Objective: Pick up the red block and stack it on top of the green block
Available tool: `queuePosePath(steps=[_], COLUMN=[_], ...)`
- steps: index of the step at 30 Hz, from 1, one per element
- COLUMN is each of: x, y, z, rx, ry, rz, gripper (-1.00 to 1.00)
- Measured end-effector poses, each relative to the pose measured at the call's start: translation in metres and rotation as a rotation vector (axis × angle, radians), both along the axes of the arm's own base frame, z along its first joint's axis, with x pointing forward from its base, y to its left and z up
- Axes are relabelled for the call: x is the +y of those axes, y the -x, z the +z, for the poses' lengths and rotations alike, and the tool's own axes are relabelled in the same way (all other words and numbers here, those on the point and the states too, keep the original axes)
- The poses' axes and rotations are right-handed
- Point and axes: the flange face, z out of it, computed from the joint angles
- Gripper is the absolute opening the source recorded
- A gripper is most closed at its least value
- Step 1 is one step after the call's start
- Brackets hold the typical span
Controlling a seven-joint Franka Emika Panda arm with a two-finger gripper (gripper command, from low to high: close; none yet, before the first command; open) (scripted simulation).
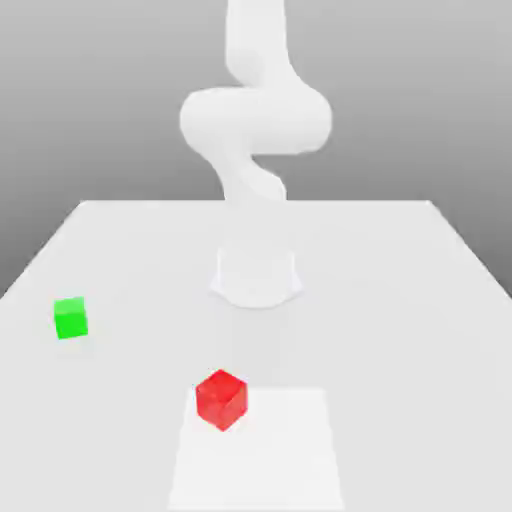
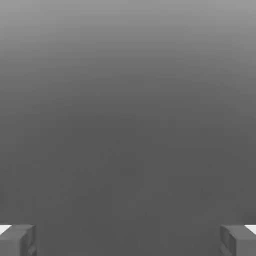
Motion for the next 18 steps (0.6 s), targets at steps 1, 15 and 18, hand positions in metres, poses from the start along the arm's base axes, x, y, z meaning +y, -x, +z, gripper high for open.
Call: queuePosePath(steps=[1, 15, 18], x=[-0.002, -0.041, -0.045], y=[-0.012, -0.018, 0.015], z=[-0.025, -0.376, -0.445], rx=[0.038, 0.558, 0.667], ry=[-0.013, -0.197, -0.236], rz=[-0.028, -0.463, -0.565], gripper=[0.00, 0.00, 0.00])
